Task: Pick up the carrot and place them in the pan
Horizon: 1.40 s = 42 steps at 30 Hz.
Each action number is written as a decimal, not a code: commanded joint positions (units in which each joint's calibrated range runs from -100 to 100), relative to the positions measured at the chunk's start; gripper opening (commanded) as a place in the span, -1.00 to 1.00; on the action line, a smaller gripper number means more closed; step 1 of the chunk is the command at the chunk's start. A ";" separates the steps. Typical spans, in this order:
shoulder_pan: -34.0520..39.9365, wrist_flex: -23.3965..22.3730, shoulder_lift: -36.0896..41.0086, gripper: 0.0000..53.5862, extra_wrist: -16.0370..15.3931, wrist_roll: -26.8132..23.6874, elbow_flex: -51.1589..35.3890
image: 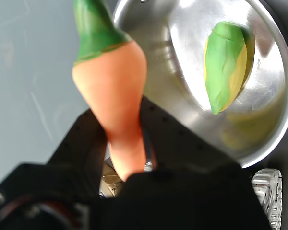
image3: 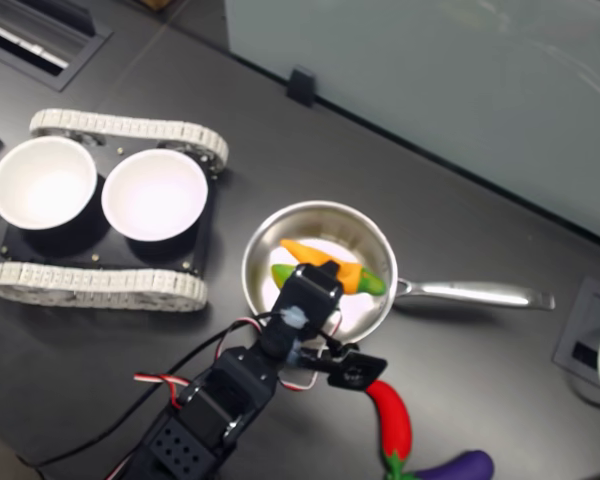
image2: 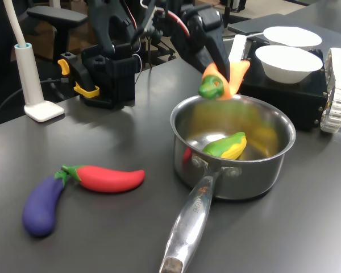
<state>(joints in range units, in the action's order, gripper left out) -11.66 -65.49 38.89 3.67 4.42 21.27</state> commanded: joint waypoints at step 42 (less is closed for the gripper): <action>7.88 12.48 -11.85 -0.99 0.44 -1.56 1.77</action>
<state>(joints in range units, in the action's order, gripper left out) -3.41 -56.14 26.52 3.76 3.25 27.87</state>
